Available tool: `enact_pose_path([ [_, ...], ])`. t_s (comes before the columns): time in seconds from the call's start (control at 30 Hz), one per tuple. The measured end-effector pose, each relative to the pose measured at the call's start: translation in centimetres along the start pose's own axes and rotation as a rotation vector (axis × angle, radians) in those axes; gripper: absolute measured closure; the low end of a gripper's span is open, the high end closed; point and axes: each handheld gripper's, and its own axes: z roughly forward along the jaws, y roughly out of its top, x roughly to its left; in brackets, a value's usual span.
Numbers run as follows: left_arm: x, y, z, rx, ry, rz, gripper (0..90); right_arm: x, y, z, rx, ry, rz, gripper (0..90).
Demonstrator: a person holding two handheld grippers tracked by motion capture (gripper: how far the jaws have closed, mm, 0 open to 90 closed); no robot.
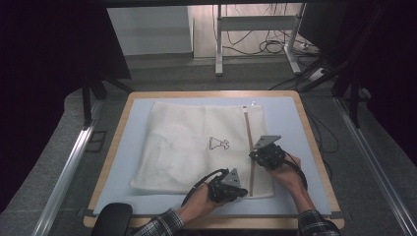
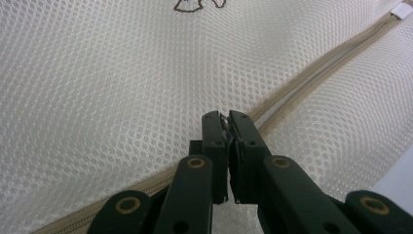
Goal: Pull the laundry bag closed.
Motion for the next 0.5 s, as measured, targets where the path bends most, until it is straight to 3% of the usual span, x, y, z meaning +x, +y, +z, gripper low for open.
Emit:
enact_pose_path([
  [0.5,0.0,0.0,0.0,-0.001,-0.001,0.0,89.9,-1.3,0.5,0.6,0.003,-0.011,0.0,85.6],
])
